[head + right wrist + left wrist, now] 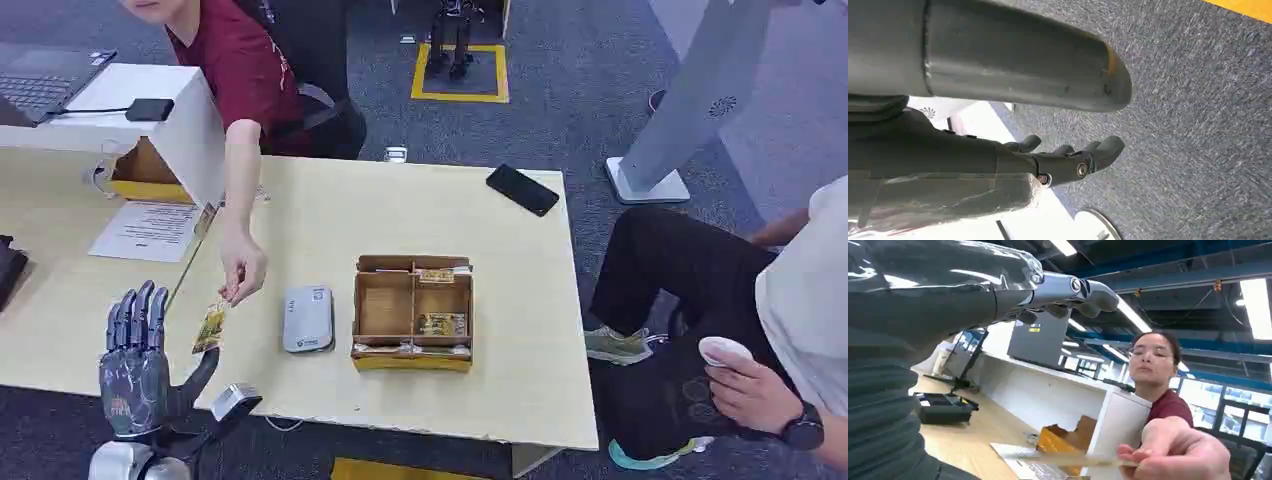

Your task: Pass the card to the sensor for recognition and then transmit it.

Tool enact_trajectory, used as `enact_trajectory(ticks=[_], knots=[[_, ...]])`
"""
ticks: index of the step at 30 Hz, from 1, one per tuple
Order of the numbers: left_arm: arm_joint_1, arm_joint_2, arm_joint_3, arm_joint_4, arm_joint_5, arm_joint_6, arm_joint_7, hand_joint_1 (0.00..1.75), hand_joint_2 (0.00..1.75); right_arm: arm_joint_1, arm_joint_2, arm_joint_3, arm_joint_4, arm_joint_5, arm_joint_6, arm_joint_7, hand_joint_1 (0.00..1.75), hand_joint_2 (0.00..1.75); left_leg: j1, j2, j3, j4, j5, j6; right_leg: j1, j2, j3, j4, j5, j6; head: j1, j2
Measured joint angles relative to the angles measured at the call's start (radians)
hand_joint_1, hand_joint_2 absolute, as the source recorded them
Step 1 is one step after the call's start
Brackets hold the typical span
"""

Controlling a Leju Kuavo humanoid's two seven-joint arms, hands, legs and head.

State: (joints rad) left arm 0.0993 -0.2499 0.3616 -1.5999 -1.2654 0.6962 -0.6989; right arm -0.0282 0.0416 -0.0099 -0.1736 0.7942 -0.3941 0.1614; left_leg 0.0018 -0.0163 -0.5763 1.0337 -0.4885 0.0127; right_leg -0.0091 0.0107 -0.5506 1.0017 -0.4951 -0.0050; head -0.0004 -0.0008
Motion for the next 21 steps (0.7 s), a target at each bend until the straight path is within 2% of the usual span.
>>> enact_trajectory(ticks=[7,8,21], knots=[[-0.022,0.005,0.001,0.023,0.000,0.000,0.000,0.00,1.75,0.000,0.000,0.000,0.000,0.005,0.000,0.000,0.00,0.00,0.000,0.000,0.000,0.000,0.000,0.000,0.000,0.000,0.000,0.000,0.000,0.000,0.000,0.000],[-0.024,0.006,0.001,0.025,-0.001,0.000,0.000,1.75,1.75,0.000,0.000,0.000,0.000,0.007,0.000,0.000,0.00,0.00,0.000,0.000,0.000,0.000,0.000,0.000,0.000,0.000,0.000,0.000,0.000,0.000,0.000,0.000],[-0.032,0.014,0.006,0.056,0.022,0.000,0.000,1.75,1.75,0.000,0.000,0.000,0.000,0.023,0.000,-0.003,0.00,0.00,0.000,0.000,0.000,0.000,0.000,0.000,0.000,0.000,0.000,0.000,0.000,0.000,0.000,0.000]])
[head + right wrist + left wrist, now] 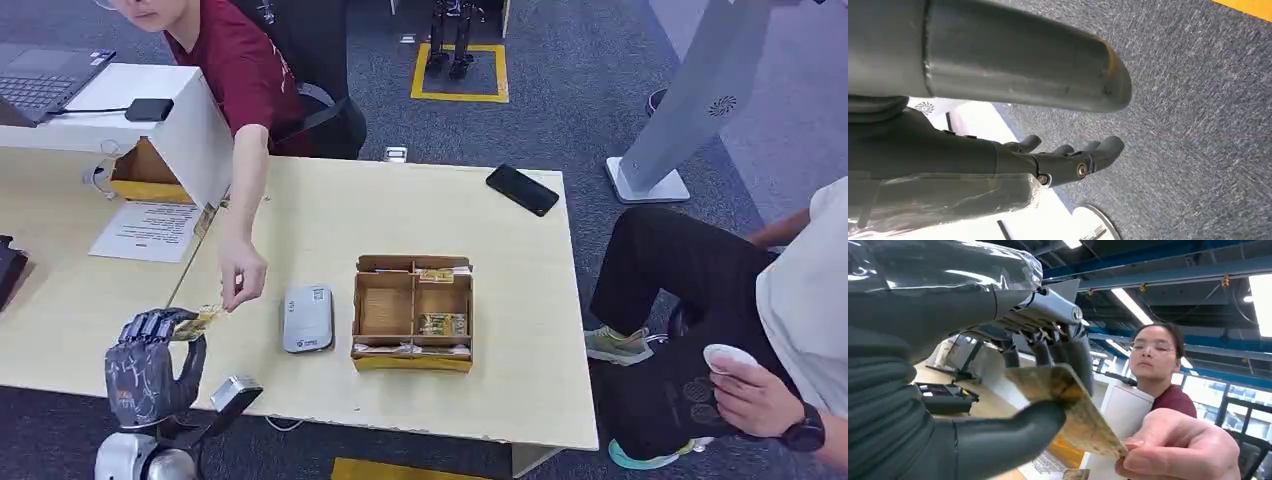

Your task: Pass the card to the sensor for recognition and then transmit it.

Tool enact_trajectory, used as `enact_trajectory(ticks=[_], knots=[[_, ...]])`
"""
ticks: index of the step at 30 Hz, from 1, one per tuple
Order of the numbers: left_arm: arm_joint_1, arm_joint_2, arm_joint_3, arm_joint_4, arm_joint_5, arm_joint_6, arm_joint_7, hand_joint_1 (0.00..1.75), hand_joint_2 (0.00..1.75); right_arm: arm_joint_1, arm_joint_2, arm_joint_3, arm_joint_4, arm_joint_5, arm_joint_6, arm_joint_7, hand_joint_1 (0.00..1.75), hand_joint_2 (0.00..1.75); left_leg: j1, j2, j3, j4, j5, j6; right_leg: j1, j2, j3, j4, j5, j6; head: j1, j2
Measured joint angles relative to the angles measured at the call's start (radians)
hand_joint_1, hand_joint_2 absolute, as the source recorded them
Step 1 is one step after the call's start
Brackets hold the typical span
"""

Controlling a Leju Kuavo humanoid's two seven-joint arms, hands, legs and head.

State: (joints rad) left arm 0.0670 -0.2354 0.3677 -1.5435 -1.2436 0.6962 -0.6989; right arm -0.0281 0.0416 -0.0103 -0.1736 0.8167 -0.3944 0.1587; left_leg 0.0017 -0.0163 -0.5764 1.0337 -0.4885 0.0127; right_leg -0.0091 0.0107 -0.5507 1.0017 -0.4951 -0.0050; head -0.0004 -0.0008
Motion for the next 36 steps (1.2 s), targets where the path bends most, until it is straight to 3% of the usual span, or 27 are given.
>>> enact_trajectory(ticks=[15,19,23,25,28,31,33,36], knots=[[0.002,0.003,0.000,0.007,0.061,0.000,0.000,1.75,1.75,0.000,0.000,-0.004,0.000,0.016,0.001,-0.002,0.00,0.00,0.000,0.000,0.000,0.000,0.000,0.000,0.000,0.000,0.000,0.000,0.000,0.000,0.000,0.000],[-0.007,0.000,-0.006,0.037,0.177,0.000,0.000,1.75,1.75,0.000,0.000,-0.017,0.000,0.021,0.001,-0.002,0.00,0.00,0.000,0.000,0.000,0.000,0.000,0.000,0.000,0.000,0.000,0.000,0.000,0.000,0.000,0.000],[-0.024,0.014,-0.070,0.154,0.456,-0.005,0.002,1.75,1.75,0.000,0.000,-0.032,0.000,0.031,0.001,-0.001,0.00,0.00,0.000,0.000,0.000,0.000,0.000,0.000,-0.001,0.000,0.000,0.000,0.000,0.001,0.000,0.000],[-0.029,0.028,-0.120,0.195,0.553,-0.048,0.021,1.75,1.75,0.000,0.000,-0.040,0.000,0.032,0.000,-0.001,0.00,0.00,0.000,0.000,0.000,0.000,0.000,0.000,-0.001,0.000,0.000,0.000,0.000,0.001,0.000,0.000],[-0.036,0.051,-0.191,0.232,0.706,-0.215,0.087,1.75,1.75,0.001,0.000,-0.051,0.000,0.032,0.000,-0.002,0.00,0.00,0.000,0.000,0.000,0.000,0.000,0.000,-0.001,0.000,0.000,0.000,0.001,0.001,0.000,0.000],[-0.037,0.063,-0.225,0.247,0.793,-0.296,0.116,1.75,1.75,0.002,0.000,-0.061,0.000,0.033,-0.001,-0.002,0.00,0.00,0.000,0.000,0.000,0.000,0.000,0.000,-0.001,0.000,0.000,0.000,0.001,0.001,0.000,0.000],[-0.039,0.068,-0.240,0.251,0.888,-0.383,0.169,1.75,1.75,0.002,0.001,-0.068,0.000,0.040,-0.002,-0.005,0.00,0.00,0.000,0.000,0.000,0.000,0.000,0.000,-0.001,0.000,0.000,0.000,0.001,0.001,0.000,0.000],[-0.039,0.069,-0.241,0.251,0.902,-0.396,0.179,1.75,1.75,0.002,0.001,-0.069,0.000,0.040,-0.002,-0.005,0.00,0.00,0.000,0.000,0.000,0.000,0.000,0.000,-0.001,0.000,0.000,0.000,0.001,0.001,0.000,0.000]])
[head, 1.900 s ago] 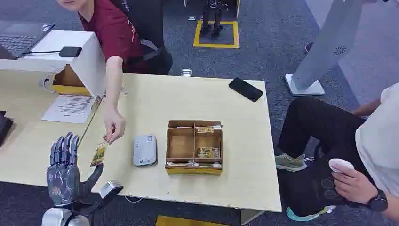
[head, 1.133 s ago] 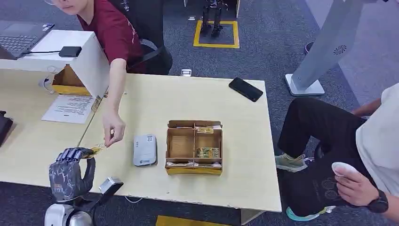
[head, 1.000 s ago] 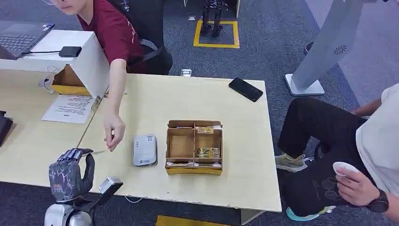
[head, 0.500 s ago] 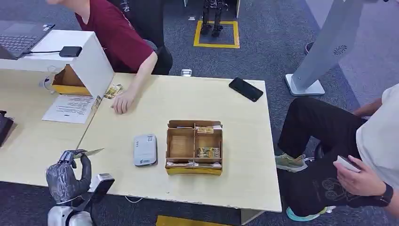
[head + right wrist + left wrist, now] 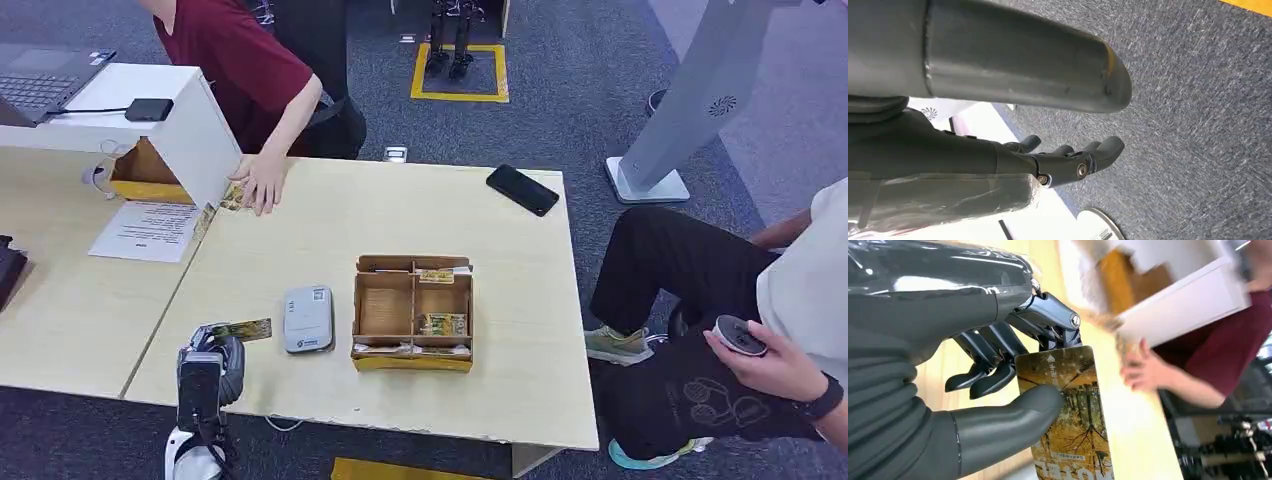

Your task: Pass the card to the sensor for recognition and then transmit it.

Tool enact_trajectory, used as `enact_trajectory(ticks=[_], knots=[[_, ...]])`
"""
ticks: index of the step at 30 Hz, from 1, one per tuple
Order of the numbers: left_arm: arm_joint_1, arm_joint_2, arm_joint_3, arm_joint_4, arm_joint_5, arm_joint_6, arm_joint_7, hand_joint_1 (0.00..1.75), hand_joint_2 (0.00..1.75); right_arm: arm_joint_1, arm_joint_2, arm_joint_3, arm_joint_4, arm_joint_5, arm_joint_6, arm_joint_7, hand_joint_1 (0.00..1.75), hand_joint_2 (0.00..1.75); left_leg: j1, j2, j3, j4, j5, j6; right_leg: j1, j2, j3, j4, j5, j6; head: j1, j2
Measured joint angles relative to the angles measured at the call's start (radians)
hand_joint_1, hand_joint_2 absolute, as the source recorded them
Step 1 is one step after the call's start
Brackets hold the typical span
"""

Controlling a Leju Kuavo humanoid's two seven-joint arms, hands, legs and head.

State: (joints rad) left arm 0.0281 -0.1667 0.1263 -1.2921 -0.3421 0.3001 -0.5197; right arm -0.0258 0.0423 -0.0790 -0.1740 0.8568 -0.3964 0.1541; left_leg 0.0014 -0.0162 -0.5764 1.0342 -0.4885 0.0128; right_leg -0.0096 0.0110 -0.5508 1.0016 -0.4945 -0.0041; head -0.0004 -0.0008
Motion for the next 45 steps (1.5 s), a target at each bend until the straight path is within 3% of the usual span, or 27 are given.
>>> enact_trajectory(ticks=[5,6,7,9,10,17,30,38,45], knots=[[0.000,0.000,0.000,0.000,0.000,0.000,0.000,1.75,1.75,0.000,0.000,0.000,0.000,0.001,0.000,0.000,0.00,0.00,0.000,0.000,0.000,0.000,0.000,0.000,0.000,0.000,0.000,0.000,0.000,0.000,0.000,0.000],[0.000,0.003,-0.011,0.005,0.059,-0.059,0.045,1.75,1.75,0.001,0.000,-0.005,0.000,0.008,0.000,0.004,0.00,0.00,0.000,0.000,0.000,0.000,0.000,0.000,0.000,0.000,0.000,0.000,0.000,0.000,0.000,0.000],[-0.001,0.004,-0.013,0.005,0.070,-0.069,0.052,1.75,1.75,0.001,0.000,-0.005,0.000,0.010,0.000,0.004,0.00,0.00,0.000,0.000,0.000,0.000,0.000,0.000,0.000,0.000,0.000,0.000,0.000,0.000,0.000,0.000],[-0.002,0.009,-0.023,0.012,0.166,-0.125,0.123,1.75,1.75,0.003,0.005,-0.009,0.000,0.017,0.000,0.011,0.00,0.00,0.000,0.000,0.000,0.000,0.000,0.000,0.000,0.000,0.000,0.000,0.000,0.000,0.000,0.000],[-0.021,0.013,-0.033,0.018,0.156,-0.081,0.160,1.75,1.75,0.003,0.008,-0.011,0.000,0.034,0.002,0.015,0.00,0.00,0.000,0.000,0.000,0.000,0.000,0.000,0.000,0.000,0.000,0.000,0.000,0.000,0.000,0.000],[-0.102,0.029,-0.049,0.077,0.126,-0.021,0.172,1.75,1.75,0.002,0.009,-0.011,0.000,0.063,0.007,0.010,0.00,0.00,0.000,0.000,0.000,0.000,0.000,0.000,0.000,0.000,0.000,0.000,0.001,0.001,0.000,0.000],[-0.200,0.056,-0.066,0.199,0.090,-0.018,0.200,1.75,1.75,0.000,0.009,-0.011,0.000,0.083,0.015,0.015,0.00,0.00,0.000,0.000,0.000,0.000,0.000,0.000,0.000,0.000,0.000,0.000,0.001,0.001,0.000,0.000],[-0.186,0.060,-0.093,0.208,0.094,-0.116,0.215,1.75,1.75,0.000,0.016,-0.018,0.000,0.083,0.016,0.016,0.00,0.00,0.000,0.000,0.000,0.000,0.000,0.000,0.000,0.000,0.000,0.000,0.001,0.001,0.000,0.000],[-0.156,0.060,-0.135,0.188,0.088,-0.141,0.220,1.75,1.75,0.000,0.017,-0.026,0.000,0.087,0.016,0.016,0.00,0.00,0.000,0.000,0.000,0.000,0.000,0.000,0.000,0.000,0.000,0.000,0.001,0.001,0.000,0.000]])
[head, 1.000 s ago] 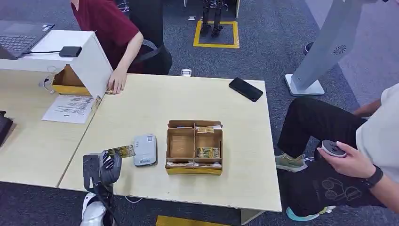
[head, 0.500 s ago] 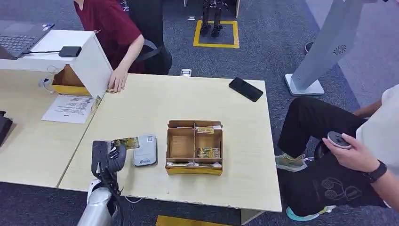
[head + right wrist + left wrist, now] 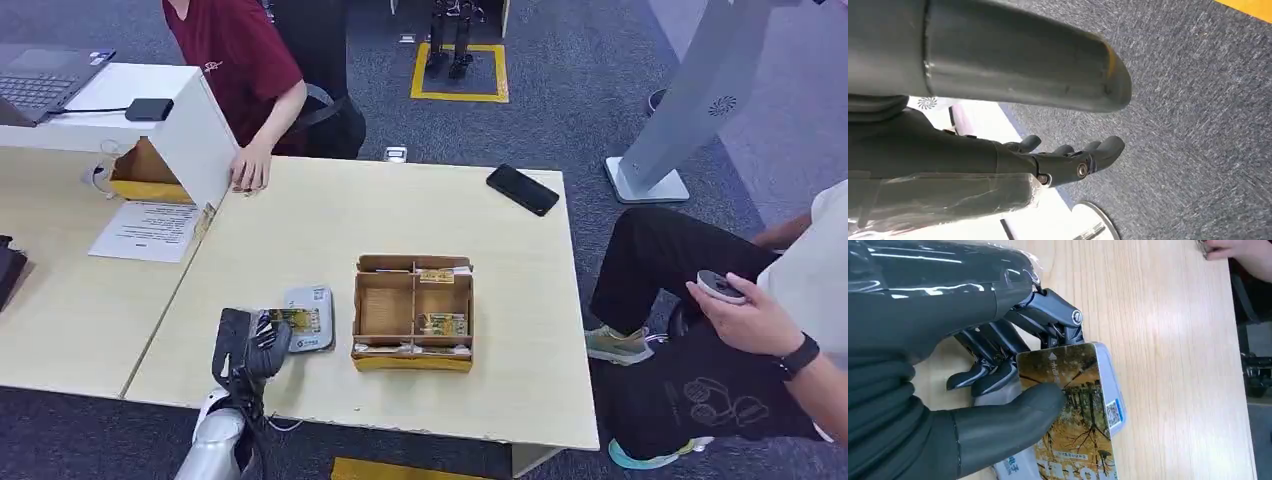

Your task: Pass the card to the sensor for recognition and then transmit it.

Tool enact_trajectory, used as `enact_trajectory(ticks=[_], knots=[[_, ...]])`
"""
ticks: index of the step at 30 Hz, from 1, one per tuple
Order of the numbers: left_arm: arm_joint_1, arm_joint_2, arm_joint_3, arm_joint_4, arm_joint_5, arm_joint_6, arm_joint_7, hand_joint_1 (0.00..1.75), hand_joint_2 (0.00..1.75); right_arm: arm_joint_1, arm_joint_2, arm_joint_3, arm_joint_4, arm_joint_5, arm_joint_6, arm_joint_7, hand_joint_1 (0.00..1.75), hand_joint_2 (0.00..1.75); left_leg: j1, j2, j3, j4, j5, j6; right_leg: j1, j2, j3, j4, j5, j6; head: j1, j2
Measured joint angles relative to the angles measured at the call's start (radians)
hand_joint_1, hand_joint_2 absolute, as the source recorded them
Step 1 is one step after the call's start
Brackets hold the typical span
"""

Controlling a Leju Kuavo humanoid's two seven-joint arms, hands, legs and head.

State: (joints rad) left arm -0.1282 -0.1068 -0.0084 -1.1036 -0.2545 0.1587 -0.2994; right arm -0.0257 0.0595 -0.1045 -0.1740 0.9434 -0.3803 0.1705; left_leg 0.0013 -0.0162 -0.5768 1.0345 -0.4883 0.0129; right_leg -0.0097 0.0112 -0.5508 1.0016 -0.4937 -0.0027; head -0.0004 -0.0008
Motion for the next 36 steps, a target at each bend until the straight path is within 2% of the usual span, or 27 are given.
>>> enact_trajectory(ticks=[3,12,26,36], knots=[[0.010,-0.001,-0.029,-0.020,-0.021,-0.002,0.009,1.75,1.75,0.000,0.000,-0.005,0.000,0.010,0.000,0.000,0.00,0.00,0.000,0.000,0.000,0.000,0.000,0.000,0.000,0.000,0.000,0.000,0.000,0.000,0.000,0.000],[0.010,0.000,-0.081,-0.022,-0.139,0.067,0.039,1.75,1.75,0.000,0.003,-0.015,0.000,0.028,0.003,-0.002,0.00,0.00,0.000,0.000,0.000,0.000,0.000,0.000,0.000,0.000,0.000,0.000,0.000,0.000,0.000,0.000],[-0.015,0.006,-0.090,0.016,-0.188,0.104,0.056,1.75,1.75,-0.001,0.006,-0.023,0.000,0.045,0.010,-0.009,0.00,0.00,0.000,0.000,0.000,0.000,0.000,0.000,0.000,0.000,0.000,0.000,0.000,0.000,0.000,0.000],[-0.037,0.026,-0.077,0.029,-0.163,0.082,0.048,1.75,1.75,-0.001,0.006,-0.024,0.000,0.051,0.017,-0.012,0.00,0.00,0.000,0.000,0.000,0.000,0.000,0.000,0.000,0.000,0.000,0.000,0.000,0.000,0.000,0.000]])
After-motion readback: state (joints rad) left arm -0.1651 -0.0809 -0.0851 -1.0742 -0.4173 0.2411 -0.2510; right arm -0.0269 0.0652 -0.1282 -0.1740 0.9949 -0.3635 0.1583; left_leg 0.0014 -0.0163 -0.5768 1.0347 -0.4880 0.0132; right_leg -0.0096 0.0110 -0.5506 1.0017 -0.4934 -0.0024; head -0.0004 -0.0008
